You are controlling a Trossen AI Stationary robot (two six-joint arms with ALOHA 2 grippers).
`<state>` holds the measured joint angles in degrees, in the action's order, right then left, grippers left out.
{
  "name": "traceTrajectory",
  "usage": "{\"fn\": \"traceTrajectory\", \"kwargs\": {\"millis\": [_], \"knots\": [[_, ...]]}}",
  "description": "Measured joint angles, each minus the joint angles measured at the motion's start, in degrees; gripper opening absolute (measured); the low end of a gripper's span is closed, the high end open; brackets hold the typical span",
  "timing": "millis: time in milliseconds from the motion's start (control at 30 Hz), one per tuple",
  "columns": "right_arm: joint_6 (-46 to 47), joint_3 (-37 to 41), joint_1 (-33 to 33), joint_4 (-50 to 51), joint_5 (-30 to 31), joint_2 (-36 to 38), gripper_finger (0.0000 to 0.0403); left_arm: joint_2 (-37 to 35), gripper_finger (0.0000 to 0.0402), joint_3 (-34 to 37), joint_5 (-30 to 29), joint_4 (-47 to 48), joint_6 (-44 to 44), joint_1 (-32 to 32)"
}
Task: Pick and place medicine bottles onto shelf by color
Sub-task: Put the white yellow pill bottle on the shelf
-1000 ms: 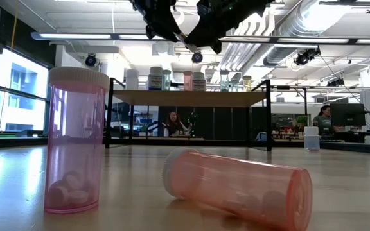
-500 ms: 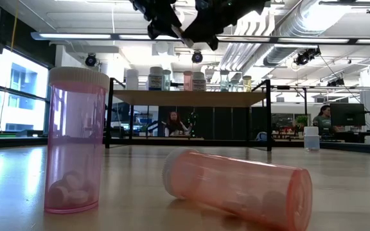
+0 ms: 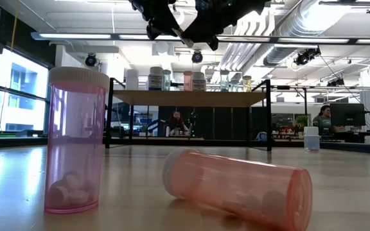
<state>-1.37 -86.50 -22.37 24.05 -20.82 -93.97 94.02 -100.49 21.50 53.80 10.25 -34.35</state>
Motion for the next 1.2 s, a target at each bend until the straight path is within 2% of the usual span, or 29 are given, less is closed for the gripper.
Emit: {"fn": "traceTrajectory", "kwargs": {"millis": [633, 767, 967, 1200], "knots": [[-0.4, 0.0, 0.0, 0.0, 0.1, 0.0, 0.0057, 0.0, 0.0075, 0.0, 0.9, 0.0, 0.4, 0.0], [-0.2, 0.0, 0.0, 0.0, -0.2, 0.0, 0.0057, 0.0, 0.0070, 0.0, 3.9, 0.0, 0.4, -0.3], [-0.1, 0.0, 0.0, -0.1, -0.2, 0.0, 0.0057, 0.0, 0.0080, 0.0, 4.4, -0.1, 0.4, -0.3], [0.1, 0.0, 0.0, 0.0, 0.1, 0.0, 0.0057, 0.0, 0.0115, 0.0, 3.4, -0.4, 0.5, -0.3]]}}
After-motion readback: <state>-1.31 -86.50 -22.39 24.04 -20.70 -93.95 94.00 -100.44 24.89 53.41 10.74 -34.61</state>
